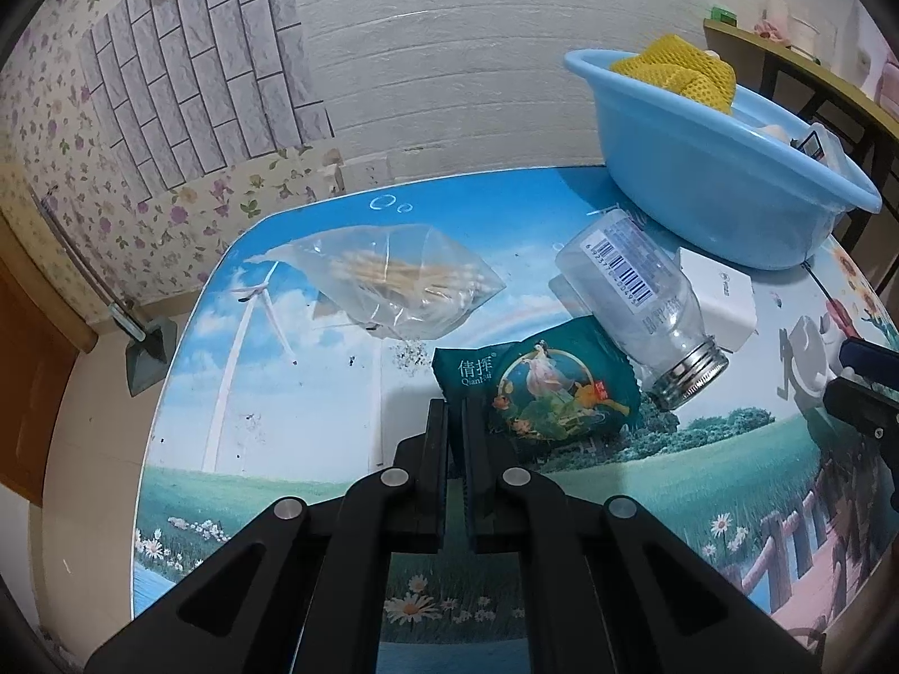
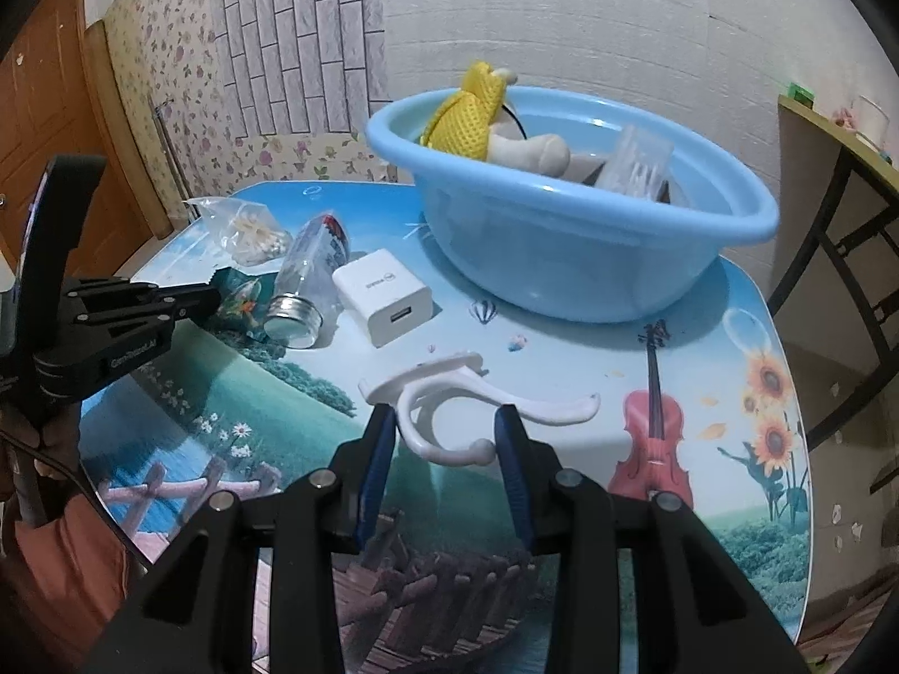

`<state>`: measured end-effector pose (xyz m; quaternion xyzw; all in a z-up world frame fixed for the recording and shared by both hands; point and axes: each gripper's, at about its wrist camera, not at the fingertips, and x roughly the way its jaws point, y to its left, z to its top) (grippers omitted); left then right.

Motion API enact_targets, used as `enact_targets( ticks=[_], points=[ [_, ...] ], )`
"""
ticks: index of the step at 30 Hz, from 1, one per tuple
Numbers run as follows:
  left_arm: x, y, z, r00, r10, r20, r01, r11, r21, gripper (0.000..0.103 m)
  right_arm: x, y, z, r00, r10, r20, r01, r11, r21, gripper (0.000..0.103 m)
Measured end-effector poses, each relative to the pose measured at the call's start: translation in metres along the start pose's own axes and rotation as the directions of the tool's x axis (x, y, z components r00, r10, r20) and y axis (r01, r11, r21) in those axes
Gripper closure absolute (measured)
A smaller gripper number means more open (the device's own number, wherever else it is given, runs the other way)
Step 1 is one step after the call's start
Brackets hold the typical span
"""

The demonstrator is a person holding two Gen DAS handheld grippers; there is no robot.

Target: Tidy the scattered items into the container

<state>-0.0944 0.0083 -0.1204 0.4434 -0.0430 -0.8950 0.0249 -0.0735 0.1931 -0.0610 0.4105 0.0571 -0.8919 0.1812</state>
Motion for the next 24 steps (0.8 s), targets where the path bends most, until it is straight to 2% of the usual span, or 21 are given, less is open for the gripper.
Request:
enact_targets(
  ticks=[9,14,19,24],
  points=[
    [0.001,-0.001,-0.001,0.999,0.021,0.026,-0.020,0.999,-0.033,0.100,-0.004,-0.006,-0.001,1.000,0.013,0.025,-0.013,1.000,0.002,0.067],
    [0.001,-0.014,-0.001,0.995,0.097,0.035,-0.098,0.995,0.025,0.099,-0.004,-0.002,-0.002,0.999,0.037,0.037,-0.036,0.999,-0.030,0.067],
    [0.002,-0.017,0.000,0.989,0.142,0.034,-0.143,0.989,0.032,0.099,-0.006,-0.003,-0.003,0.997,0.067,0.043,-0.065,0.997,-0.049,0.067],
    [0.006,-0.032,0.001,0.965,0.259,0.034,-0.261,0.961,0.087,0.099,-0.010,-0.008,-0.006,0.994,0.081,0.073,-0.078,0.996,-0.050,0.067]
  ],
)
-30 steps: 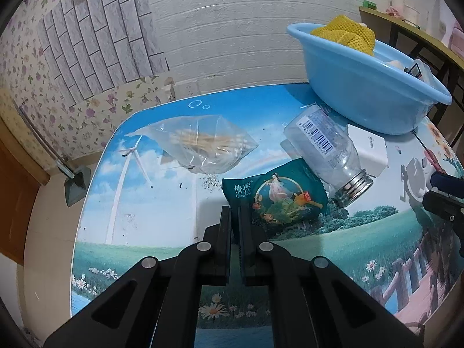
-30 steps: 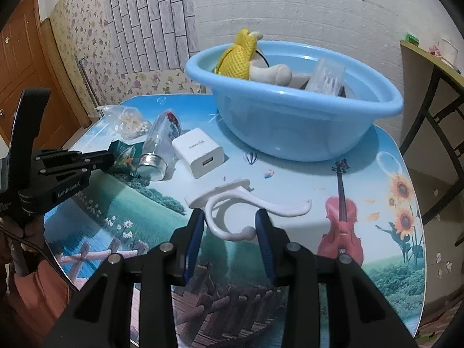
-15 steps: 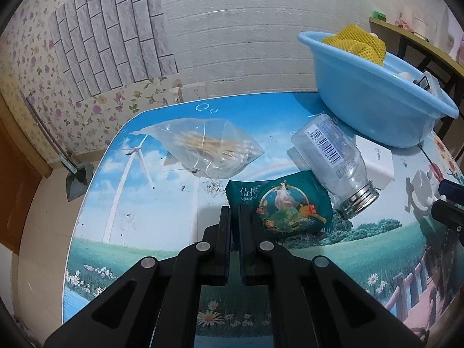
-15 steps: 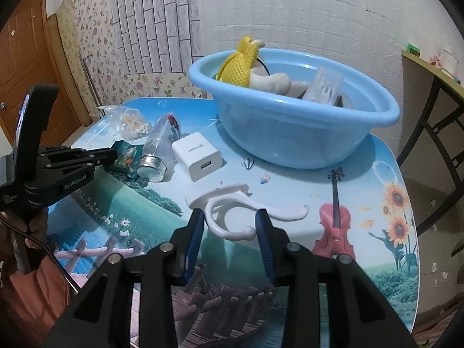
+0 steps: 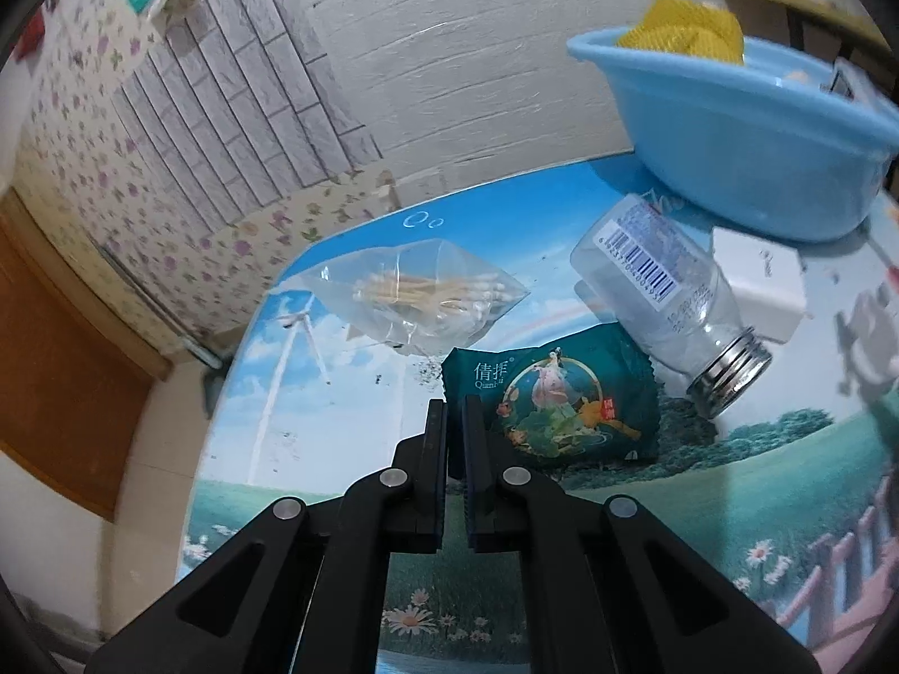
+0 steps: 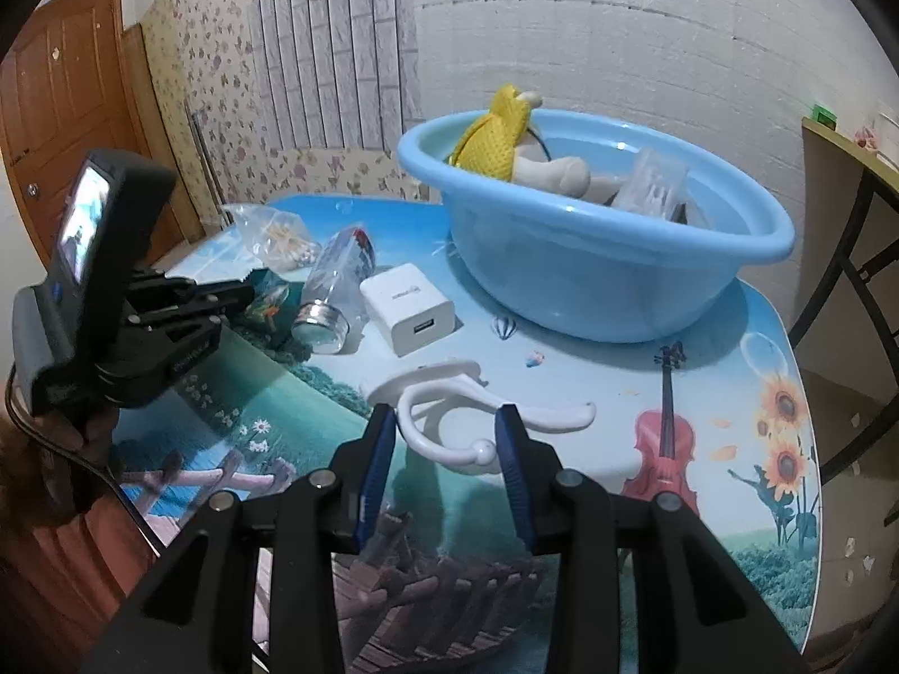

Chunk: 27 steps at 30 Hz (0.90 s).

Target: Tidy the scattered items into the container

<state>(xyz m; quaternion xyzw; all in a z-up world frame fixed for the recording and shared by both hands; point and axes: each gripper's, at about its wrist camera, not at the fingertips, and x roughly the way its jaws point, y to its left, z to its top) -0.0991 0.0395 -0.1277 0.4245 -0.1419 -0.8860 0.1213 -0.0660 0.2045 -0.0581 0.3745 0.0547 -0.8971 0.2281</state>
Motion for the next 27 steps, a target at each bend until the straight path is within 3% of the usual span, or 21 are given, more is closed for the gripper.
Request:
enact_targets(
  ticks=[7,15,27],
  points=[
    [0.005,-0.008,0.007,0.992,0.120,-0.026,-0.119,0.992,0.039,0.099,-0.001,-0.002,-0.005,0.999,0.019,0.036,-0.017,0.999,-0.048,0.066],
    [0.013,-0.012,0.011,0.973,0.226,-0.052,-0.221,0.972,0.080,0.100,-0.004,-0.001,-0.005,0.990,0.121,0.068,-0.114,0.989,-0.089,0.059],
    [0.018,-0.020,0.012,0.950,0.305,-0.068,-0.297,0.949,0.107,0.100,-0.008,-0.012,-0.007,0.969,0.235,0.072,-0.232,0.971,-0.051,0.058]
  ],
)
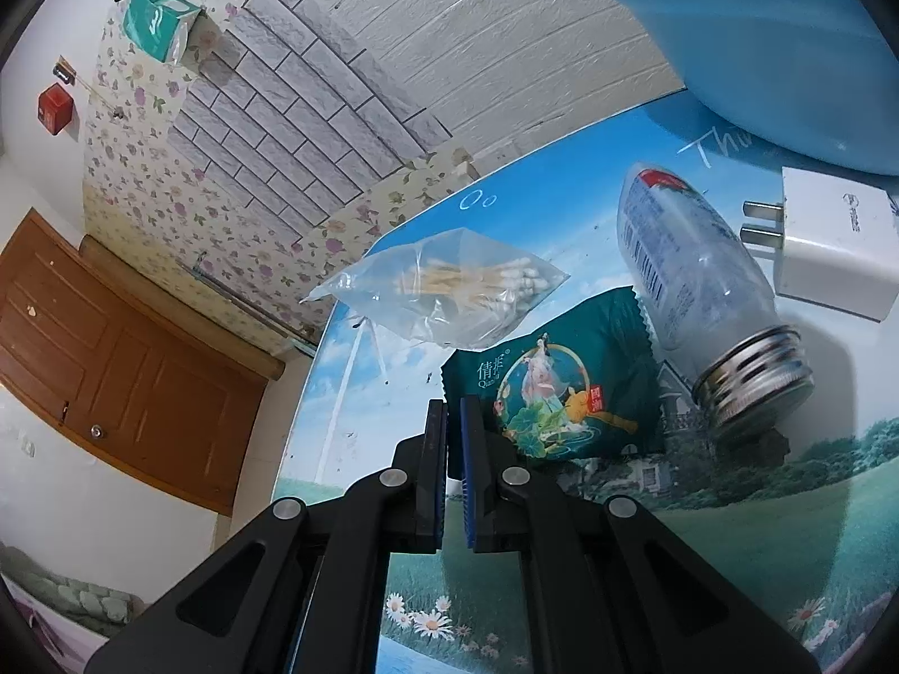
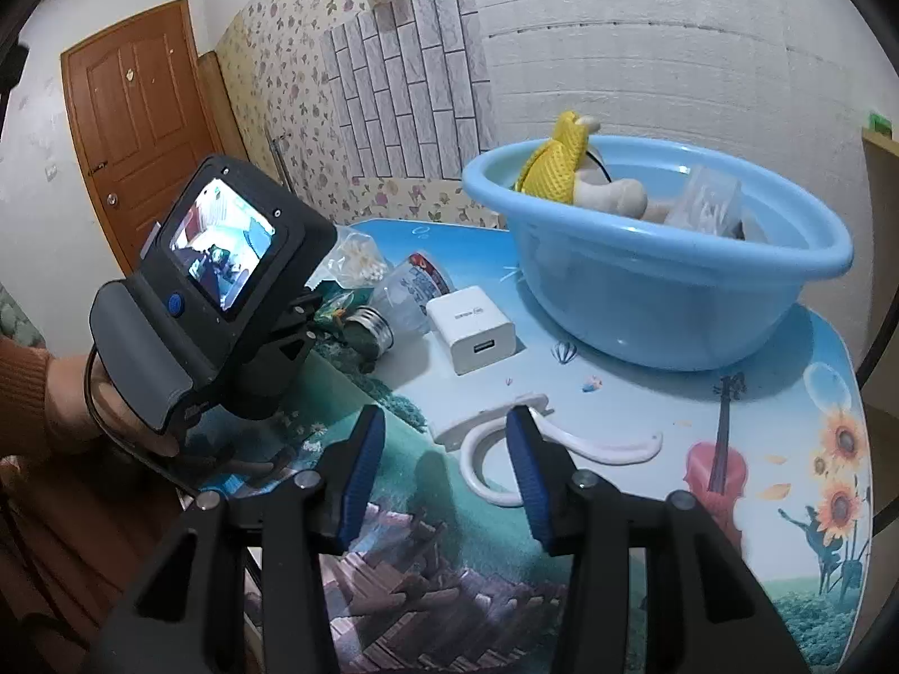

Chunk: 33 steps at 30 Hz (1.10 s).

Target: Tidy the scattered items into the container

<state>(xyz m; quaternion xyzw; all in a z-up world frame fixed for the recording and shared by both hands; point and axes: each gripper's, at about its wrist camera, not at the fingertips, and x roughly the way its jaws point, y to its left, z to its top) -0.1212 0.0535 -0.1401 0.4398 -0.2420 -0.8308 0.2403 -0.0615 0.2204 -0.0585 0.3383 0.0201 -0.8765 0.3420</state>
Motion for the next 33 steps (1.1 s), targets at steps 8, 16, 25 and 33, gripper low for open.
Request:
enact_targets(
  ticks=[8,16,25,33],
  points=[
    [0.002,-0.001,0.002,1.000,0.008,-0.005,-0.008,1.000,-0.003,0.100,0.007,0.002,0.000,1.000,0.026,-0.018,-0.026,1.000,-0.009,0.058],
    [0.002,0.003,0.000,1.000,-0.031,0.004,0.031,0.999,-0.029,0.100,0.017,0.001,0.002,0.998,0.005,-0.061,-0.005,1.000,0.002,0.058],
    [0.000,0.020,-0.012,0.978,-0.199,0.061,0.205,0.973,-0.108,0.100,0.026,0.008,0.001,0.987,-0.121,-0.105,0.120,0.993,-0.019,0.058],
    [-0.002,0.031,-0.020,0.923,-0.364,0.123,0.379,0.916,-0.134,0.100,0.023,-0.014,0.001,0.988,-0.126,-0.094,0.136,0.984,0.113,0.058]
  ],
)
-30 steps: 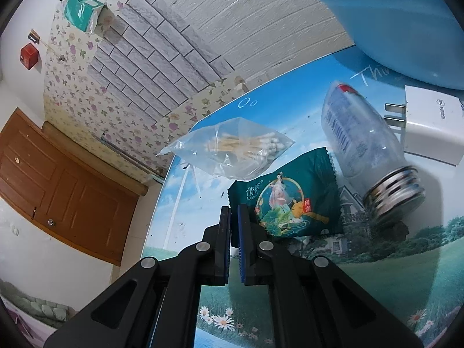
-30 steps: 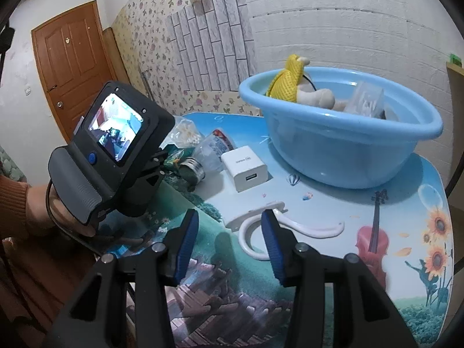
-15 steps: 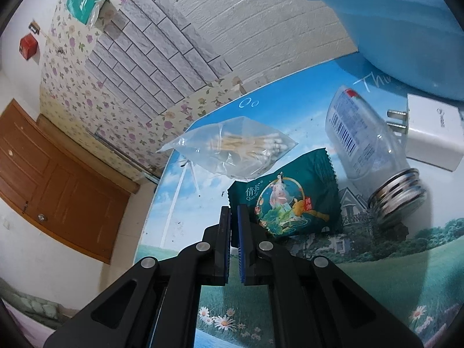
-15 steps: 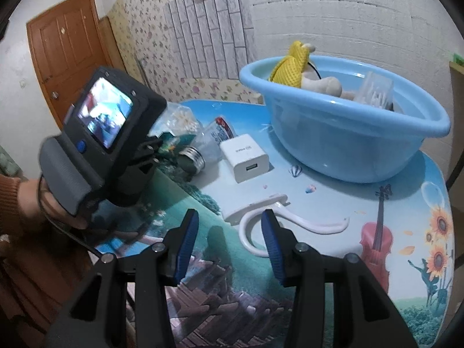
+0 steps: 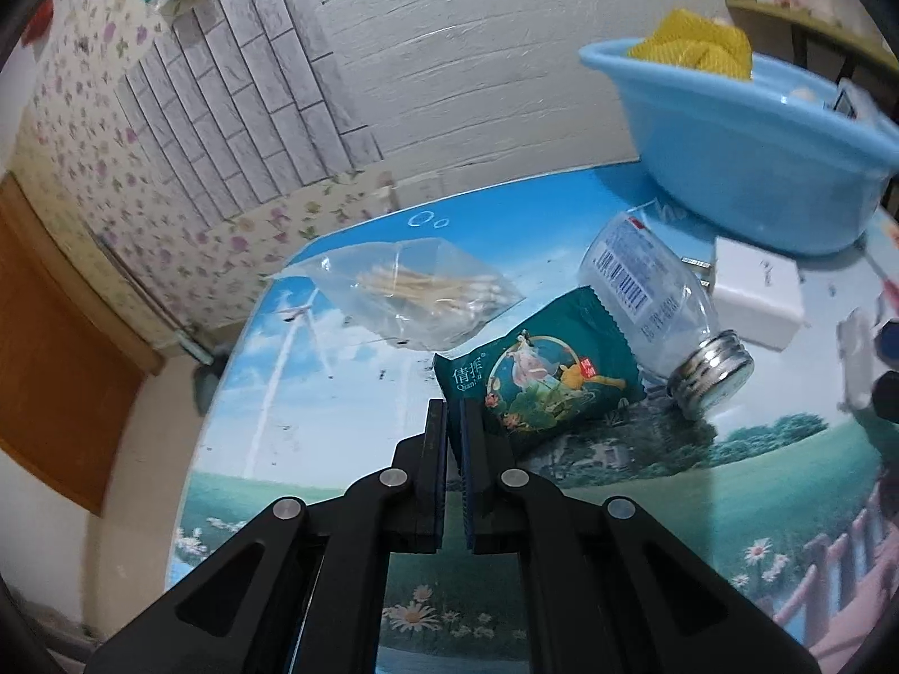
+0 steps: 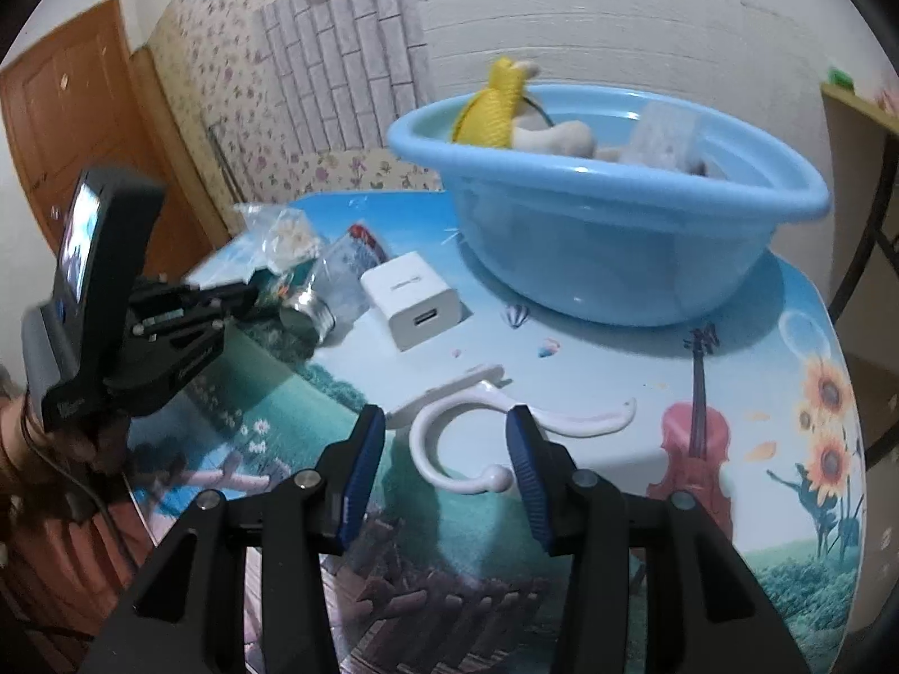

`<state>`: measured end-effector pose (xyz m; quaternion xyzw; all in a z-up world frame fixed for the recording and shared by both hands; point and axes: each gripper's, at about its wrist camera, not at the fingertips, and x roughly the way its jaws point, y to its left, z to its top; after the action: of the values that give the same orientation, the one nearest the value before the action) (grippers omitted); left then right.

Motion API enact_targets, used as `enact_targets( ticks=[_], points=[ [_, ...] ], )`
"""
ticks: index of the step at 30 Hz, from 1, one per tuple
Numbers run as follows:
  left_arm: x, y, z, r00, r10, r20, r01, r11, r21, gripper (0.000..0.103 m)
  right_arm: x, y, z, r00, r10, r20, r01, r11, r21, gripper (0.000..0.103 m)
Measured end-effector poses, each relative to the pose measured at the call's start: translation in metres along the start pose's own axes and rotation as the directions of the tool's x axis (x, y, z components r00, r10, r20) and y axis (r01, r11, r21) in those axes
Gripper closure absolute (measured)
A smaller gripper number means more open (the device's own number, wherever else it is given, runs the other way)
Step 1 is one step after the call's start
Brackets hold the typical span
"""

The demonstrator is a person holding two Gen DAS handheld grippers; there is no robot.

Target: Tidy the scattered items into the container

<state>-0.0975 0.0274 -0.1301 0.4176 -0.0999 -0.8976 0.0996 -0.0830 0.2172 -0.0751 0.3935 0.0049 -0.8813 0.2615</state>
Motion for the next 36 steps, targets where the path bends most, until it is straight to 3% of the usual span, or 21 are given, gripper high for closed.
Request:
enact_targets(
  ticks=[6,12,14,16,18,22,27,29,31,36],
  points=[
    [-0.001,0.015,-0.002,0.991,-0.136,0.012,0.136,0.988,-0.078,0.100,-0.004,-0.022,-0.001,1.000,0.009,0.010,-0.010,0.989,0.147,0.058],
    [-0.006,0.014,-0.004,0.978,-0.206,0.033,0.208,0.976,-0.066,0.091,-0.006,-0.017,-0.002,0.998,-0.056,0.009,0.055,0.988,0.141,0.058],
    [-0.011,0.015,-0.004,0.971,-0.234,0.045,0.237,0.970,-0.057,0.077,-0.003,-0.011,-0.001,0.996,-0.095,0.000,0.094,0.989,0.118,0.058],
    [-0.017,0.018,-0.004,0.966,-0.248,0.077,0.252,0.966,-0.053,0.049,-0.002,-0.005,-0.001,0.991,-0.133,-0.012,0.133,0.988,0.080,0.058],
    [-0.024,0.020,-0.005,0.957,-0.263,0.121,0.270,0.962,-0.047,0.034,0.001,0.000,-0.002,0.990,-0.141,-0.019,0.142,0.989,0.047,0.057],
    [-0.036,0.021,-0.003,0.937,-0.298,0.184,0.306,0.952,-0.014,0.020,0.000,0.004,-0.002,0.989,-0.143,-0.032,0.144,0.989,0.015,0.047],
    [-0.034,0.014,0.011,0.922,-0.325,0.209,0.323,0.945,0.045,0.017,0.000,0.006,-0.003,0.987,-0.157,-0.042,0.158,0.987,0.035,0.043],
    [-0.031,0.010,0.016,0.918,-0.340,0.203,0.332,0.940,0.076,0.017,-0.005,0.009,-0.003,0.986,-0.165,-0.034,0.166,0.986,0.023,0.038],
    [-0.025,0.004,0.019,0.921,-0.346,0.176,0.329,0.937,0.119,0.016,-0.010,0.014,-0.001,0.984,-0.175,-0.017,0.175,0.985,0.000,0.021],
    [-0.020,0.007,0.013,0.921,-0.364,0.137,0.339,0.925,0.172,0.016,-0.019,0.027,0.003,0.980,-0.199,0.017,0.200,0.977,-0.074,0.015]
  ],
)
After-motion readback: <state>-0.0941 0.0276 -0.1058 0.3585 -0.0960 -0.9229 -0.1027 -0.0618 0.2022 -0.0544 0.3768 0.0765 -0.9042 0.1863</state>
